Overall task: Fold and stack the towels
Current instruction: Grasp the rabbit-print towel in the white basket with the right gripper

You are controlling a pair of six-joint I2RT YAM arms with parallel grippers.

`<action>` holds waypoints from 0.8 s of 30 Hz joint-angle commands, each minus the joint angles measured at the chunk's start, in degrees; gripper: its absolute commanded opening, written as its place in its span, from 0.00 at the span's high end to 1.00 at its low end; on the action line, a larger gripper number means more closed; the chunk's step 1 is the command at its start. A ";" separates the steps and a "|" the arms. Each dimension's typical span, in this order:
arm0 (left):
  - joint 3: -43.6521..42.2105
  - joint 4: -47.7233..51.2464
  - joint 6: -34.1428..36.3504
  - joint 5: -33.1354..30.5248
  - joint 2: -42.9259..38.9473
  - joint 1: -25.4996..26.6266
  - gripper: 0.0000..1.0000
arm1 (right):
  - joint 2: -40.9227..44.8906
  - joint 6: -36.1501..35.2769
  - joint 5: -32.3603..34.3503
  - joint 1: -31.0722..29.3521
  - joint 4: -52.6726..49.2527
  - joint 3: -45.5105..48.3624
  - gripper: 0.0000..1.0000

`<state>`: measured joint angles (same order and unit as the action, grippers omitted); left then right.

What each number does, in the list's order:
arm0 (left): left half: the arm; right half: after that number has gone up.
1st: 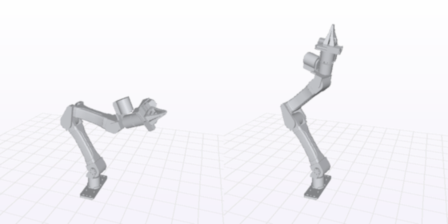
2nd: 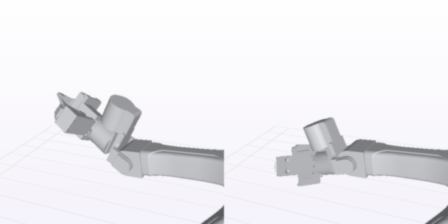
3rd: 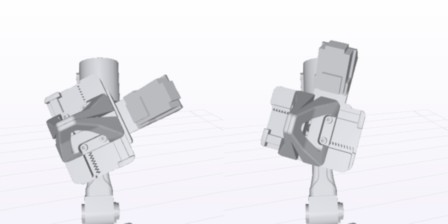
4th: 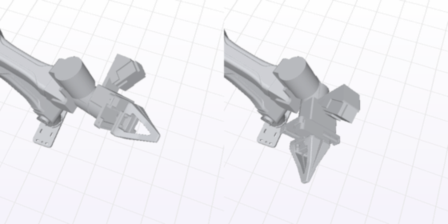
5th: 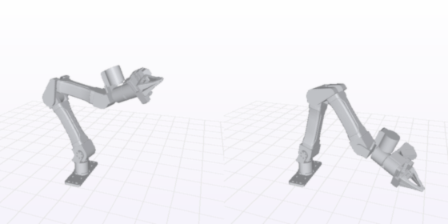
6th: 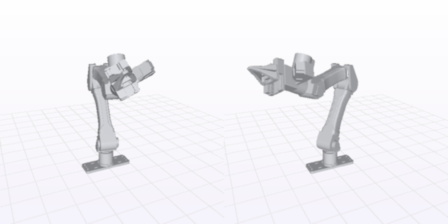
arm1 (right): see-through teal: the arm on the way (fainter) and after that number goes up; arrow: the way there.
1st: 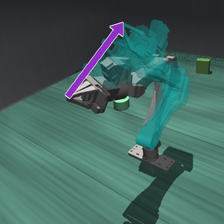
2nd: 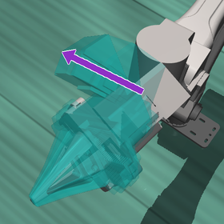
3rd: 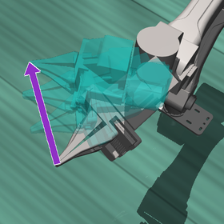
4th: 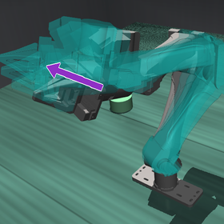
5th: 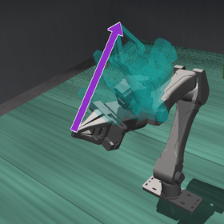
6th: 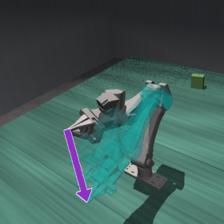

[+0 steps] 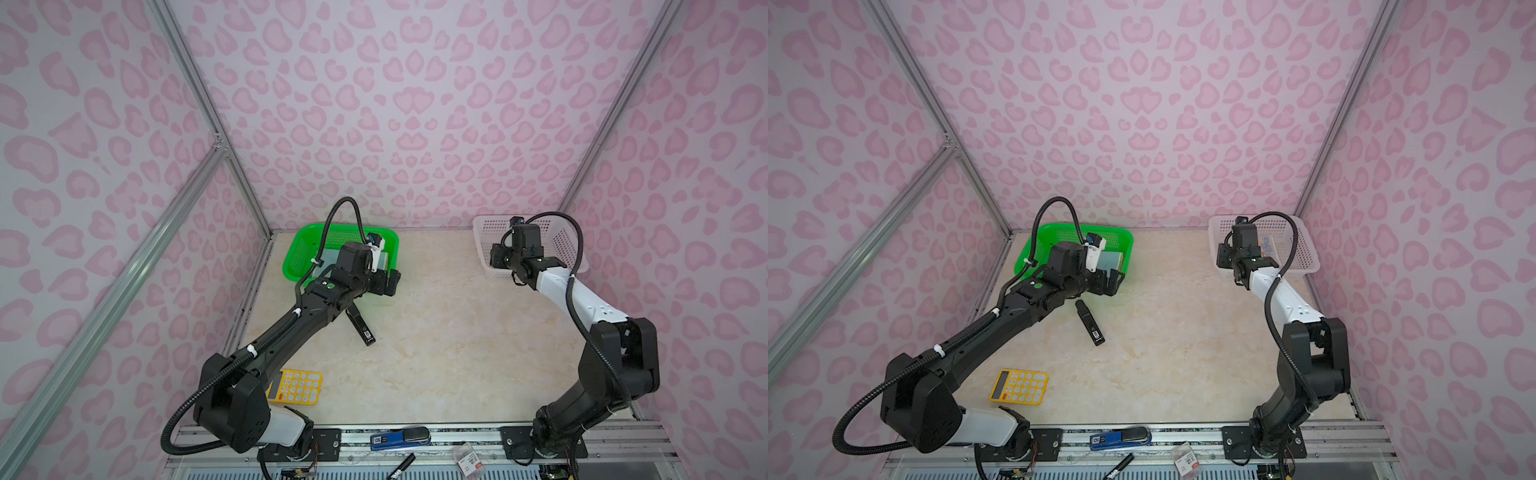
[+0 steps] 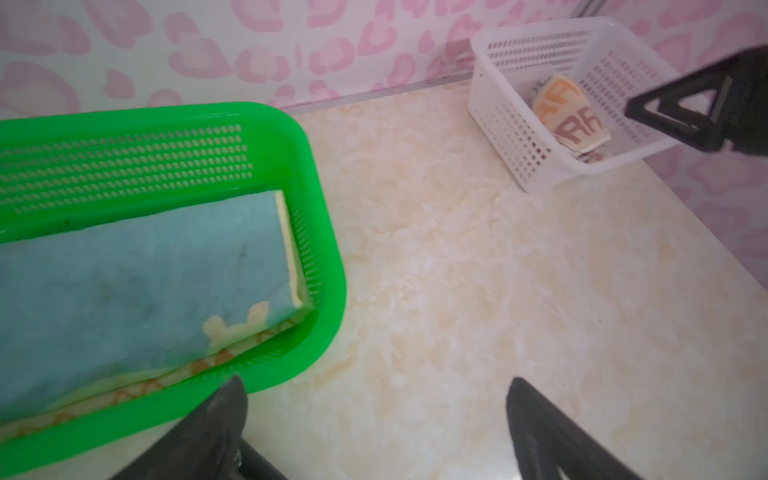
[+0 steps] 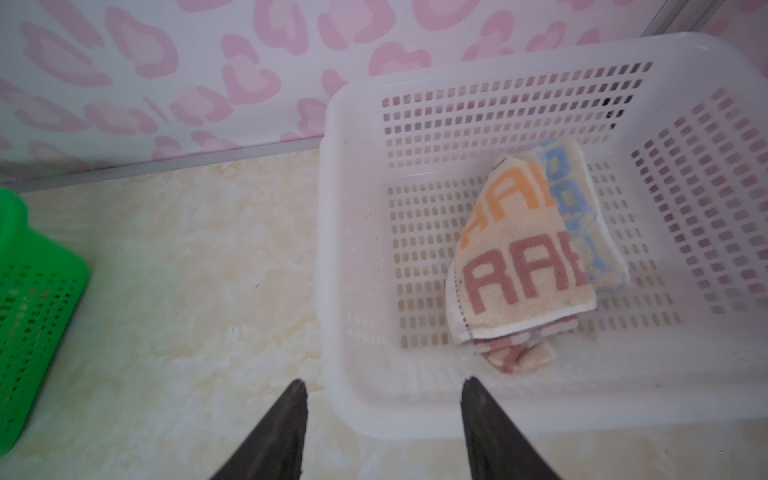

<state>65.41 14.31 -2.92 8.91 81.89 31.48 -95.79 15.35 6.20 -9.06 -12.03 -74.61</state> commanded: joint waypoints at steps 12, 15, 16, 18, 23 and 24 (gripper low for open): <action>-0.75 -3.11 -1.10 -0.02 9.57 10.96 0.00 | -24.82 1.97 -1.49 9.29 -10.52 -23.93 0.35; -0.55 -2.61 -1.21 -0.67 10.40 11.57 0.01 | -29.42 2.76 -0.76 10.41 -13.57 -28.10 0.34; -0.58 -2.45 -1.21 -0.94 10.56 11.54 0.00 | -30.80 2.84 -0.67 10.70 -14.68 -29.31 0.34; -0.46 -2.03 -1.13 -1.75 10.99 11.67 0.01 | -34.03 3.14 -0.81 11.40 -17.65 -32.54 0.34; 0.07 -1.07 -0.65 -2.79 11.28 11.68 0.01 | -40.30 3.03 -7.07 12.92 -23.22 -39.52 0.56; 0.11 -0.95 -0.68 -2.97 11.41 11.75 0.00 | -40.28 2.95 -8.28 13.01 -22.32 -39.04 0.69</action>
<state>64.73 12.69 -3.95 7.31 92.79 43.20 -135.09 18.39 2.26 3.73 -30.85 -113.23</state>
